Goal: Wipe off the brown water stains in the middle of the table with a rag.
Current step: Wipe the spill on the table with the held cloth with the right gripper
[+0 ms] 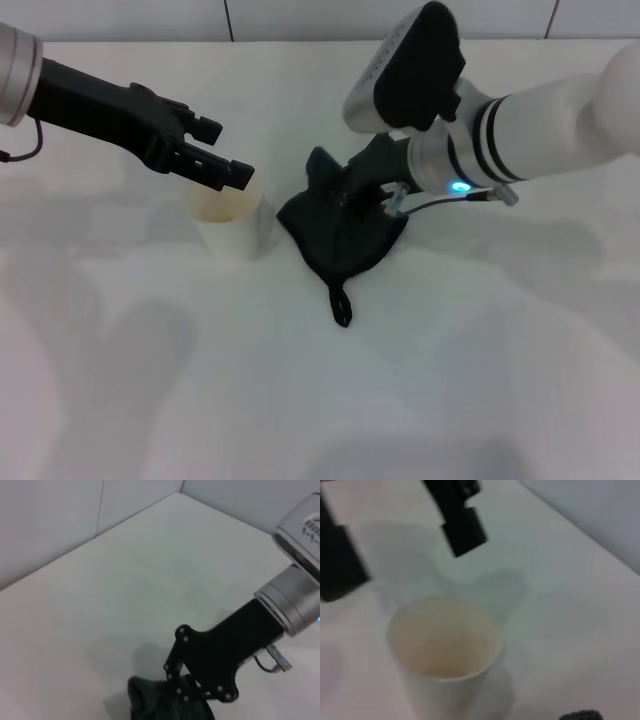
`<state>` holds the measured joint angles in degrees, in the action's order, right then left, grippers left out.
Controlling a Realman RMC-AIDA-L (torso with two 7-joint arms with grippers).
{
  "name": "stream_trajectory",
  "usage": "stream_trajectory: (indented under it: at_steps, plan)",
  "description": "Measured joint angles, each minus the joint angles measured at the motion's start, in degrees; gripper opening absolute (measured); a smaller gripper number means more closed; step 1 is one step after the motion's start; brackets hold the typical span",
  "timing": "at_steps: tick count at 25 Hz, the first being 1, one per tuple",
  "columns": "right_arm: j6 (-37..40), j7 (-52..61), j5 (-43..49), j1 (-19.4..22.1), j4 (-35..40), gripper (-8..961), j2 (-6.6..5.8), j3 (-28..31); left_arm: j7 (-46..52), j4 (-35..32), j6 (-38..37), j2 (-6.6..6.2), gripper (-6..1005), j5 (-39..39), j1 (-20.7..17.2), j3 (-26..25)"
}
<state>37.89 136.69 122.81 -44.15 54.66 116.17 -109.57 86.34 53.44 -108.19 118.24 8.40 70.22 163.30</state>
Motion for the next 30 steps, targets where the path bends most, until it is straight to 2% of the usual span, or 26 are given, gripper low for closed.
stream_trajectory:
  at_steps: [7,20,23,29,30]
  plan:
    - [0.64,-0.06,1.44,-0.03,-3.14,20,-0.54,3.58,0.03,0.0,0.0,0.22,893,0.09,0.0,0.0]
    - [8.21,-0.24,8.77,3.95,-1.67,21,-0.92,19.0,0.05,0.0,-0.03,0.24,893,0.37,-0.29,0.0]
    - [10.93,-0.46,8.96,4.3,0.06,21,-0.73,18.28,0.05,0.0,0.0,0.24,893,0.38,-0.18,-0.01]
    - [16.57,-0.53,8.38,3.46,2.67,20,-0.38,12.39,0.06,0.0,0.36,0.24,893,0.4,-0.07,0.0]
    - [19.53,-0.38,8.08,3.01,4.78,20,-0.21,9.54,0.06,0.0,0.46,0.23,893,0.4,-0.07,0.0]
